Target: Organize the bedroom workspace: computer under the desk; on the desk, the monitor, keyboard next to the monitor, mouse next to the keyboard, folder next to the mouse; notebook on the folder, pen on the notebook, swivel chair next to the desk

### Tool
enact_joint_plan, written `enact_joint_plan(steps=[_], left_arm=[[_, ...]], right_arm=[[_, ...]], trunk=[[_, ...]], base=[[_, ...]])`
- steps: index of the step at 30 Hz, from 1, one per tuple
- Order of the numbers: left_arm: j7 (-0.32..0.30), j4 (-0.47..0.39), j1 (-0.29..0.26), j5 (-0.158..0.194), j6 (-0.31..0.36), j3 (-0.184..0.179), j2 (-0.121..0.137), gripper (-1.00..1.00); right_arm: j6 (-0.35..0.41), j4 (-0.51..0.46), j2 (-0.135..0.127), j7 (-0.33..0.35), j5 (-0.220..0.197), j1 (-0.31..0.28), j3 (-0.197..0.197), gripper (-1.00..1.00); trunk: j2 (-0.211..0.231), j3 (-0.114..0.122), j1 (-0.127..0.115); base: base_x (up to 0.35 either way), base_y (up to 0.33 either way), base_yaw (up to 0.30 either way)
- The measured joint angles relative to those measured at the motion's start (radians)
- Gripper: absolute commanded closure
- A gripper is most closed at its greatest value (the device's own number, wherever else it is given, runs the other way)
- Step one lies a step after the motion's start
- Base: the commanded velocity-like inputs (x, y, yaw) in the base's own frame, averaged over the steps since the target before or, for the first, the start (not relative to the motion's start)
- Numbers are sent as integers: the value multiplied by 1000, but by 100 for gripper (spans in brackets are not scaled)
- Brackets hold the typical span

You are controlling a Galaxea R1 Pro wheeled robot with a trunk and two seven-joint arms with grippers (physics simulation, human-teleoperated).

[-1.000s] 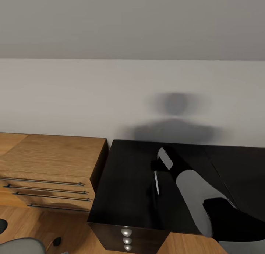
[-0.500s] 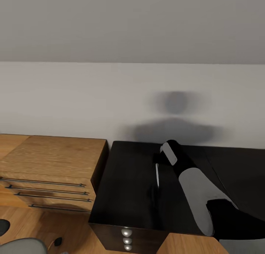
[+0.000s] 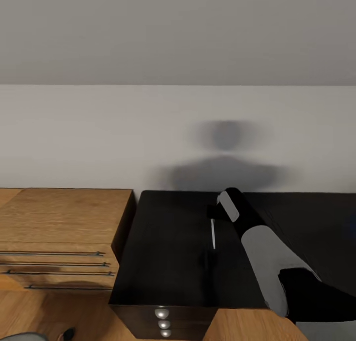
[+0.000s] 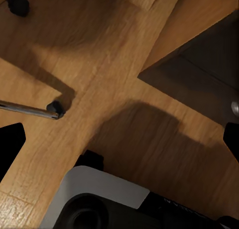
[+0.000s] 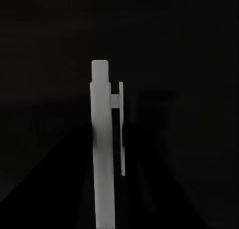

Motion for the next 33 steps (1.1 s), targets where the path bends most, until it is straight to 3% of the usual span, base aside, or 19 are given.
enact_joint_plan(steps=[14,33], left_arm=[[0,34,0,1,-3,0,-1,-100],[-3,36,0,-1,-6,0,-1,-100]], right_arm=[[-21,0,-21,2,1,6,2,100],[-24,0,-26,5,31,9,3,100]], trunk=[[0,0,0],[0,-5,0]], base=[[-17,-1,-153],[-236,-78,-23]])
